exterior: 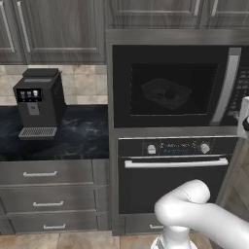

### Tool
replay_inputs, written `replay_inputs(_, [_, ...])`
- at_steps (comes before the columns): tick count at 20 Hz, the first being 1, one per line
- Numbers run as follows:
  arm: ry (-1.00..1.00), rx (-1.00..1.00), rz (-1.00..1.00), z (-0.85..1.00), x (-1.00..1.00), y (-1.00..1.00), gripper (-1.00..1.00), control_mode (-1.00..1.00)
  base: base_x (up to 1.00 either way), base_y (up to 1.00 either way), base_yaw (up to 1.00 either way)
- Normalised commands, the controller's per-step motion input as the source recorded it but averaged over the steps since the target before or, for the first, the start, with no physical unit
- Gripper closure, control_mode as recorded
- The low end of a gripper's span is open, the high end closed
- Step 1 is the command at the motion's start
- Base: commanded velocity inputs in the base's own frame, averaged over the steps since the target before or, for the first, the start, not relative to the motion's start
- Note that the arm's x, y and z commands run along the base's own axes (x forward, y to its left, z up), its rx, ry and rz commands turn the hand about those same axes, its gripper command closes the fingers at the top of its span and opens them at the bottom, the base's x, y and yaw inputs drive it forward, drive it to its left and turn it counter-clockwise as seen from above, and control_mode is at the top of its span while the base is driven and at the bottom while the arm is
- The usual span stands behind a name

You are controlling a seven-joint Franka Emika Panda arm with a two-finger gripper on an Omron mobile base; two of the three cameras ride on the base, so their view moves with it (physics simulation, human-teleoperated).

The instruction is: Place the tupperware containing the chicken drumstick and onion meal in the microwave. Close the microwave door and press the start button to reheat the meal.

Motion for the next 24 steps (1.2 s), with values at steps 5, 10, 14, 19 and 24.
replay_inputs(5, [0.0,0.0,0.0,-0.13,0.2,-0.02,1.0,-1.0,0.0,0.0,0.0])
replay_inputs(10, [0.0,0.0,0.0,-0.07,0.25,-0.04,1.0,-1.0,0.0,0.0,0.0])
replay_inputs(14, [0.0,0.0,0.0,-0.07,0.26,-0.16,1.0,-1.0,0.0,0.0,0.0])
replay_inputs(19, [0.0,0.0,0.0,-0.1,0.25,-0.21,1.0,-1.0,0.0,0.0,0.0])
replay_inputs(24, [0.0,0.0,0.0,-0.12,0.27,-0.17,1.0,-1.0,0.0,0.0,0.0])
